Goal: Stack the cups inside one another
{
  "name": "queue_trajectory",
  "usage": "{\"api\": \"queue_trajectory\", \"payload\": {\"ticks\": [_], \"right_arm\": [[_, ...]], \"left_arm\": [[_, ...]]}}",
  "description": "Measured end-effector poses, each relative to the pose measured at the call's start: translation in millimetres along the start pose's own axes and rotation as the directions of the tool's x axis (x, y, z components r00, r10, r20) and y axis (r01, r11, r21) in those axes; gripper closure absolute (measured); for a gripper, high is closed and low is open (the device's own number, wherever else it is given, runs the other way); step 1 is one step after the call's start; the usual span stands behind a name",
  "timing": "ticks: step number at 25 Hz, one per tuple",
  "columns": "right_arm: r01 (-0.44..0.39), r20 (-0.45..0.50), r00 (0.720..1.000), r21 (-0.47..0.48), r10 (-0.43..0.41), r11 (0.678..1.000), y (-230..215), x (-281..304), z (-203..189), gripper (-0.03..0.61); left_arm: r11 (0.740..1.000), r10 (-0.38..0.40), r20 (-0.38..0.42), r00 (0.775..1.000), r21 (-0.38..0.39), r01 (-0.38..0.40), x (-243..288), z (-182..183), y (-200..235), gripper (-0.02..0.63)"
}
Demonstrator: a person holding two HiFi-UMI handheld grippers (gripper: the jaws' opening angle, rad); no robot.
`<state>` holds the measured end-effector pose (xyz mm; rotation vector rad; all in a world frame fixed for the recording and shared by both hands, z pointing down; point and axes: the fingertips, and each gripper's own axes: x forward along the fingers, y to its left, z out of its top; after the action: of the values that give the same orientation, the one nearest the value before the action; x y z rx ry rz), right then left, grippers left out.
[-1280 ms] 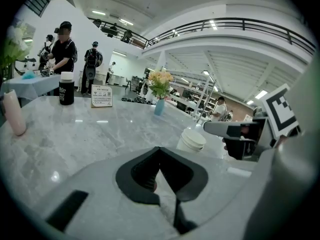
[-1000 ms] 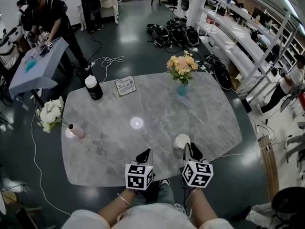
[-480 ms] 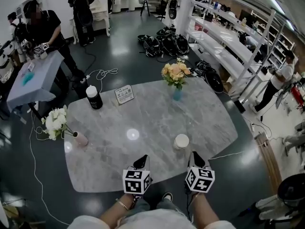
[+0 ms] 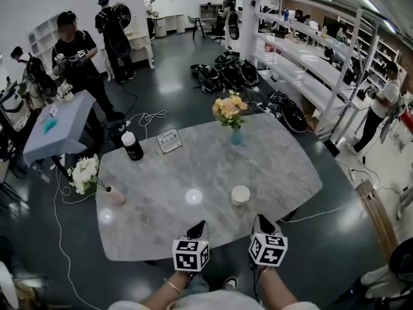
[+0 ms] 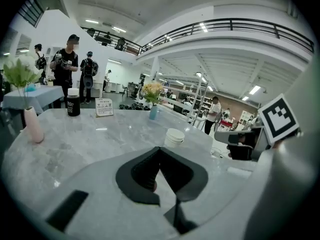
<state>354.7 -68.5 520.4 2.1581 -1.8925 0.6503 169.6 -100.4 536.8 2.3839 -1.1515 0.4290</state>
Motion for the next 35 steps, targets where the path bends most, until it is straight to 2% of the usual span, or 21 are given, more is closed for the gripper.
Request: {"api": "queue_trajectory", "payload": {"ticks": [4,8,13,21,35], "right_arm": [[-0.036,0.009,0.999,0.002,0.036,0.999,6,-14,-2,0.558],[-0.026,0.027,0.999,0.04,0.025,0.999,5,-21,-4,0.558],[-0.03,0.035,0.999,0.043,0.028,0.999,11,-28,0,0.558],[-0.042,0.028,0.999,0.001,0.042,0.999,19,-30,3,0.571],[-0.01,0.004,1.0,-0.011,0.01,1.0,6,-26,2,0.571]], "left_arm": [[1.0,-0.008,-0.01,1.0,0.017,0.008,-8,-8,-22,0.617],[0.996,-0.044,-0.018,0.999,0.074,0.045,-9,-9,-39,0.617],[0.994,-0.06,-0.009,0.998,0.09,0.061,-16,-4,-45,0.617],[0.995,-0.065,-0.001,0.998,0.081,0.064,-16,-4,-41,0.617],[0.996,-0.038,-0.018,0.999,0.074,0.039,-11,-6,-38,0.617]]}}
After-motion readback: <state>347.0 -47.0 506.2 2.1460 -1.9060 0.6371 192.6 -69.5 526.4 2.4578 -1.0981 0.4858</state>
